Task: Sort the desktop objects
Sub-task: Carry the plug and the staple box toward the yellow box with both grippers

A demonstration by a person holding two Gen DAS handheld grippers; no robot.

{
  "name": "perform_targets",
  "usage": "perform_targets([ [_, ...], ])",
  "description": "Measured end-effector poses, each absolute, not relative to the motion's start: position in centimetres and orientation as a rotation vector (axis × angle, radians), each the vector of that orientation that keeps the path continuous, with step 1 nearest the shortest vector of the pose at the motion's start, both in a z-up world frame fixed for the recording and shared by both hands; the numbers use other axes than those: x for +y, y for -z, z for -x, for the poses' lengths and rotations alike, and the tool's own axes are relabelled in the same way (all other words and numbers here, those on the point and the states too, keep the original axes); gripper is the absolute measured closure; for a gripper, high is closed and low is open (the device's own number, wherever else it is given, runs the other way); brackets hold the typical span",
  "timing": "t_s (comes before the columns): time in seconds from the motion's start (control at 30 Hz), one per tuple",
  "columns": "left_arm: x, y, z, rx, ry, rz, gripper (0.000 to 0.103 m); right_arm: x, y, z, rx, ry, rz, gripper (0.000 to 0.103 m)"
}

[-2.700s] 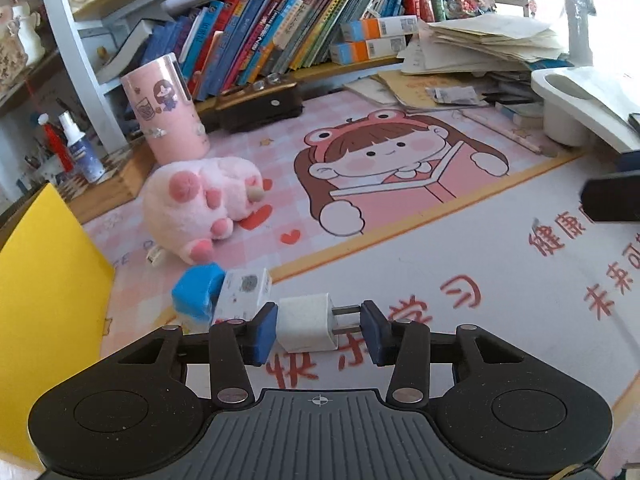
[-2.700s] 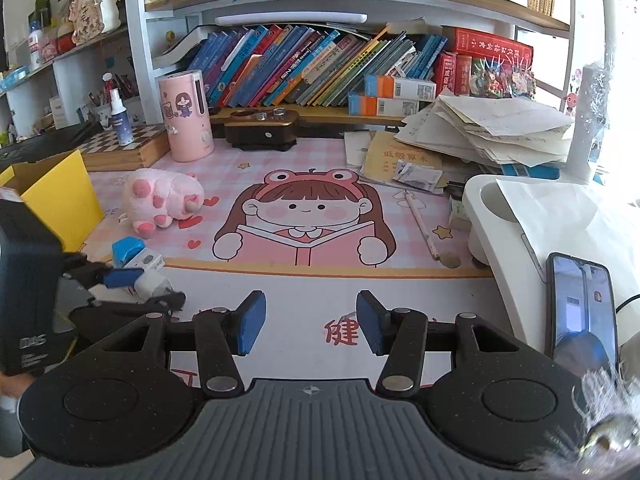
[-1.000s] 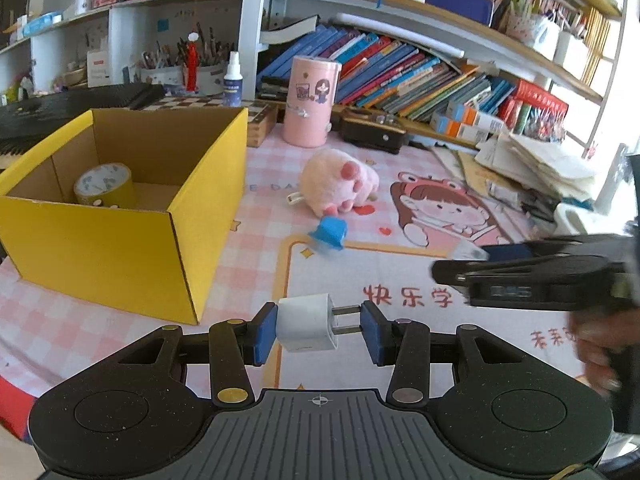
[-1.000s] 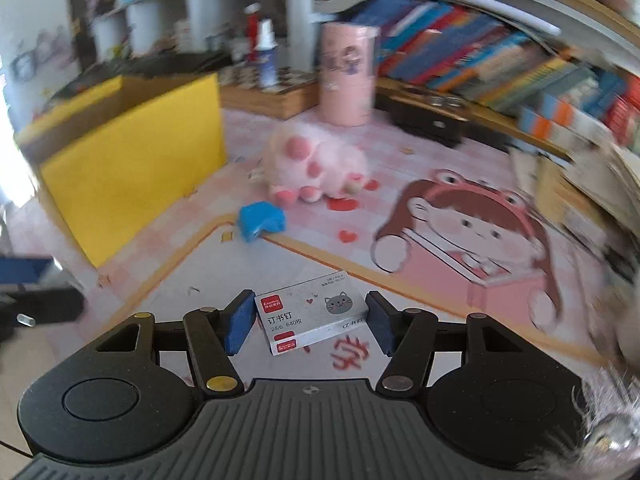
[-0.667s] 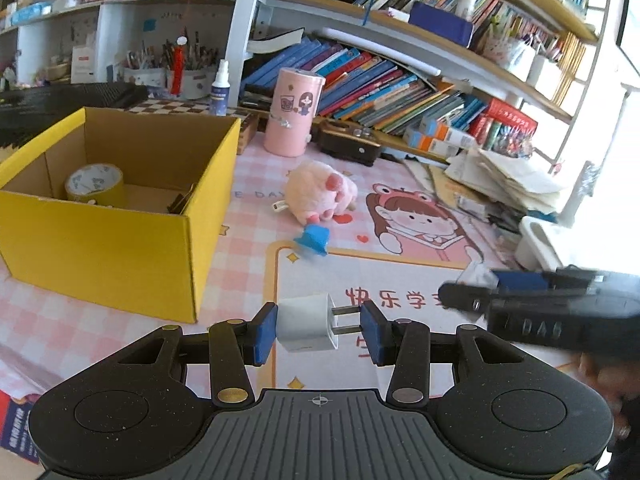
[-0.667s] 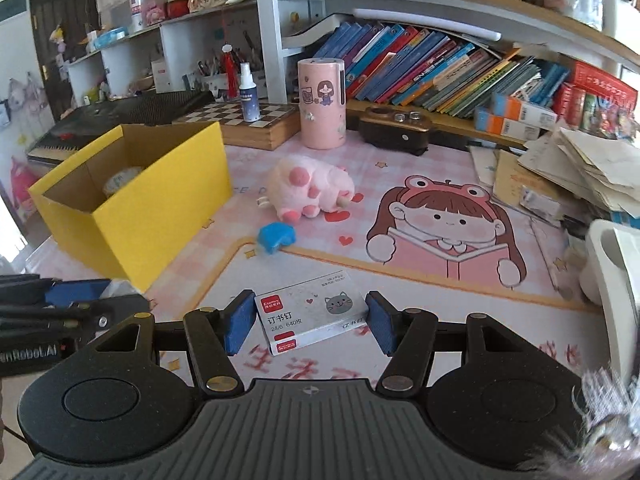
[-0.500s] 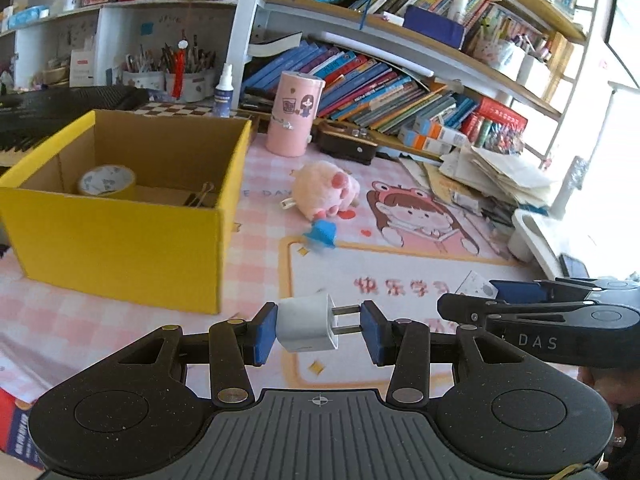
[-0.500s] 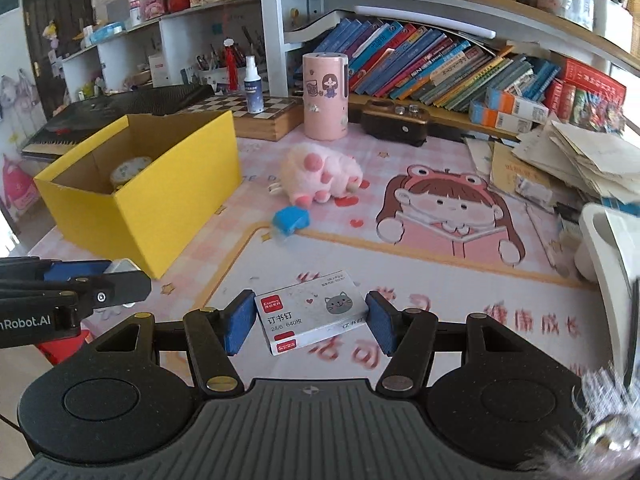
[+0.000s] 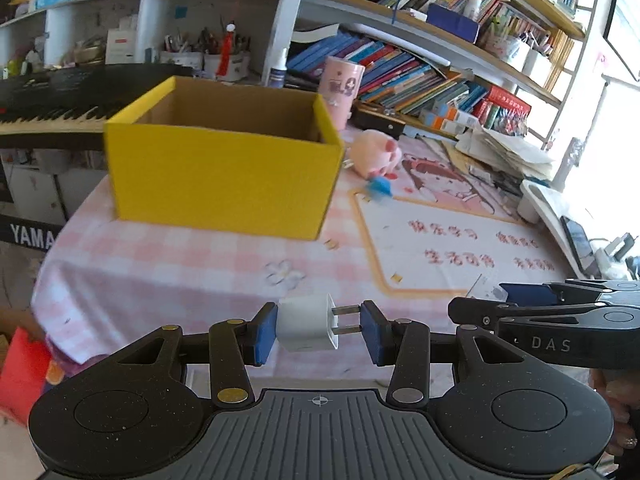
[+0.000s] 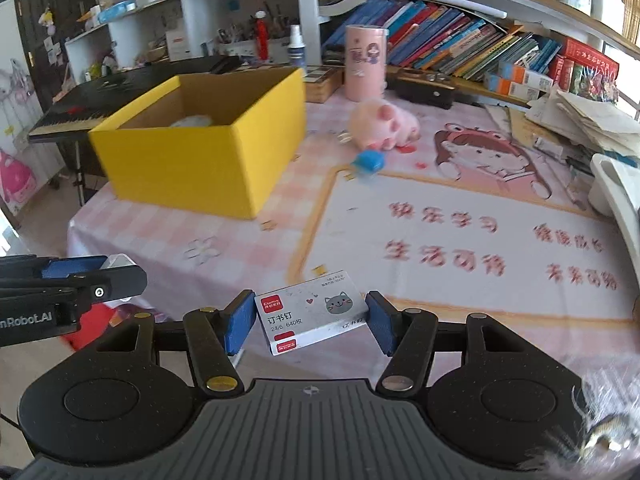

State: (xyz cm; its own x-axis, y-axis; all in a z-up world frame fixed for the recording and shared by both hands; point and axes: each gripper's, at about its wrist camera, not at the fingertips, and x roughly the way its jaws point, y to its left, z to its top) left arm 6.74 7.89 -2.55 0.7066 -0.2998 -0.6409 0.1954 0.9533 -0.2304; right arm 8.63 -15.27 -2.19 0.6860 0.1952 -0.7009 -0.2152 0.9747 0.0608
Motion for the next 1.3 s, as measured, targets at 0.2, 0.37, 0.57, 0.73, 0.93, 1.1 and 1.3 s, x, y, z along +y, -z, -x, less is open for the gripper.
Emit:
perform_targets([
  [0.2,10.7,2.3,-4.7,0.739,0.27,0.133,0.06,-11.8,2.5,-6.1,0.794,-0.254,0.003,0.046],
  [0.37,12.7,2.0,-3.4,0.718,0.237,0.145,0.06,-9.1,2.3,-5.2,0.789,-0.291,0.027,0.046],
  [0.57,14.6,1.4,-2.2,0.675,0.188,0.174,0.06,-7.2,1.5,-4.7,0.76,-0.327,0.055,0.046],
  [0.73,15.6,1.2,-1.9,0.657,0.156,0.189,0.06,-5.8,1.3,-4.5,0.748,-0.368,0.092,0.046],
  [0.93,15.9,1.0,-2.0,0.642,0.152,0.183,0.06,-4.8,1.1,-4.6,0.746,-0.386,0.102,0.046],
  [1.1,16.2,0.8,-2.5,0.636,0.156,0.177,0.06,-4.5,1.1,-4.8,0.741,-0.388,0.102,0.046],
  [1.3,16.1,0.6,-3.7,0.636,0.167,0.184,0.06,-4.5,0.9,-5.2,0.736,-0.384,0.097,0.046],
])
